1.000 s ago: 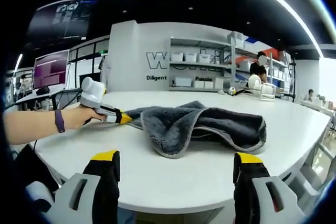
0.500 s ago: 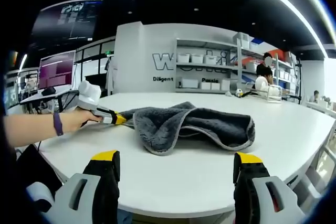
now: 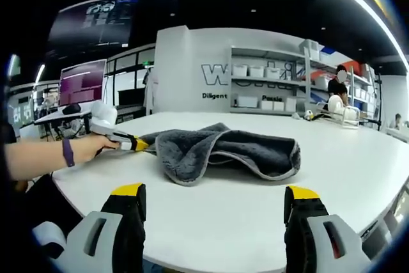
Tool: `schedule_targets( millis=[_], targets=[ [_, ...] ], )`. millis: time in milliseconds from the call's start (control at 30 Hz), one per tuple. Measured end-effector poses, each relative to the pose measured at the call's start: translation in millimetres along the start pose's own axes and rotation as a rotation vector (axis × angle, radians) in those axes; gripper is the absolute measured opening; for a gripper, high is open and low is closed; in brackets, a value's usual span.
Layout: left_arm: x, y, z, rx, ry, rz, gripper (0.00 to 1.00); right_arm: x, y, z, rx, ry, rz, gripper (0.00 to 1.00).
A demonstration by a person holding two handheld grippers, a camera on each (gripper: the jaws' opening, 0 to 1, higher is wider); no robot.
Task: Open the folded towel by lifting each exposed corner and separating the folded layers until the towel lies flat within the target outline without major curled edges
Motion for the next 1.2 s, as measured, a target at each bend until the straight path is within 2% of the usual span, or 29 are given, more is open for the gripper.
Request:
schedule_targets(
  millis=[133, 500, 900, 1133, 1200],
  targets=[
    [-13.0, 10.2, 6.8, 0.003, 0.02, -0.025, 0.08, -5.8, -3.9, -1.3, -0.002, 0.004, -0.018, 0.91],
    [-27.9, 46.6, 28.7, 0.04, 0.1, -0.043, 0.08, -18.1, -7.7, -6.7, 0.006, 0.013, -0.058, 0.91],
    [-35.3, 83.0, 47.9, 0.04, 0.09, -0.046, 0.08, -25.0, -8.4, -8.1, 0.004, 0.018, -0.084, 0.91],
    [-39.1, 96.2, 55.3, 0.04, 0.095, -0.064, 0.08, -34.2, -4.7, -14.0, 0.017, 0.027, -0.104, 0.91],
    [-34.5, 99.4, 56.5, 0.042, 0.097, -0.069, 0.08, -36.4, -5.3, -14.9, 0.019, 0.03, -0.111, 0.91]
  ],
)
Point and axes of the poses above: the point that each gripper's makers call its tool centre point, and the gripper's own axes: y roughly backward along the fingers, x roughly to its right, z roughly out of its underside, the point moved 2 cm from there along y, roughly backward along the fingers, and after that the axes turned 4 degrees about -x, right-handed, at the moved point
